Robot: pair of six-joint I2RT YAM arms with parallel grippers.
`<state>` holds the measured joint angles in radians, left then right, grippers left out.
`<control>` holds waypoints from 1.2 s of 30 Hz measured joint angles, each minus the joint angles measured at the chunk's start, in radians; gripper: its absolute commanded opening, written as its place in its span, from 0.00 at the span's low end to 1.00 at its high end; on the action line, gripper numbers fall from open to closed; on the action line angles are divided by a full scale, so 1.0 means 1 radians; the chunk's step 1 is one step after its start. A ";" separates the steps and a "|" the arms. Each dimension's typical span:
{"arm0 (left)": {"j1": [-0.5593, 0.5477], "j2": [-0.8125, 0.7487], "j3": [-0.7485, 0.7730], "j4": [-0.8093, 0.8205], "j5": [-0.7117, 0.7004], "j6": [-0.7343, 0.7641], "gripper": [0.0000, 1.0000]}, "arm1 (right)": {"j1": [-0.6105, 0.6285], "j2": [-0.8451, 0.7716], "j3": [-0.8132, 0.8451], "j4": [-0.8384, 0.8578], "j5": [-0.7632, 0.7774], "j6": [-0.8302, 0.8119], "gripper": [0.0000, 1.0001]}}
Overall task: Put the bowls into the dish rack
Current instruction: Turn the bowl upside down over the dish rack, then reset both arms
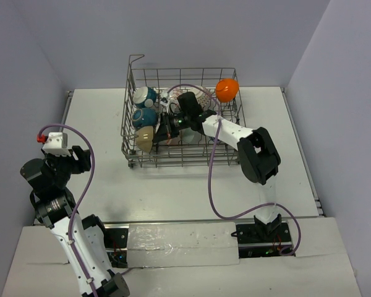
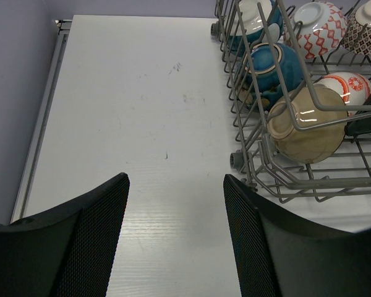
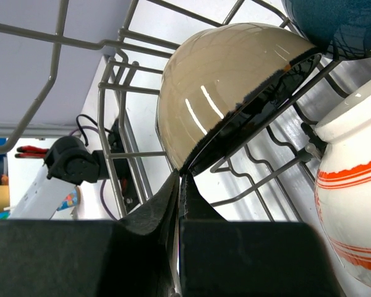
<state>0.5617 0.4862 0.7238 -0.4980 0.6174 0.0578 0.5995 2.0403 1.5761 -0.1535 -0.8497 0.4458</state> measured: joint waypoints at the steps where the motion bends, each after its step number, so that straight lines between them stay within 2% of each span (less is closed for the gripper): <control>1: 0.000 0.000 0.000 0.000 0.000 0.000 0.69 | 0.000 0.000 0.000 -0.001 0.000 -0.003 0.00; 10: 0.000 0.000 0.000 0.000 0.005 0.000 0.69 | 0.000 0.000 0.000 -0.057 0.012 -0.056 0.00; 13: 0.000 0.000 0.000 0.000 0.007 0.000 0.69 | 0.000 0.000 0.000 -0.100 0.039 -0.091 0.07; 25: 0.000 0.000 0.000 0.000 0.011 0.000 0.69 | -0.005 0.000 0.005 -0.195 0.077 -0.175 0.09; 31: 0.002 0.001 0.000 0.000 0.013 0.000 0.69 | -0.005 0.000 0.066 -0.249 0.074 -0.219 0.11; 36: 0.003 0.002 0.000 0.000 0.014 0.000 0.69 | -0.005 -0.035 0.170 -0.358 0.097 -0.304 0.17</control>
<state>0.5644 0.4877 0.7238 -0.4980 0.6312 0.0578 0.5949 2.0056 1.7458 -0.5117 -0.7532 0.1421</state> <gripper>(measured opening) 0.687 0.144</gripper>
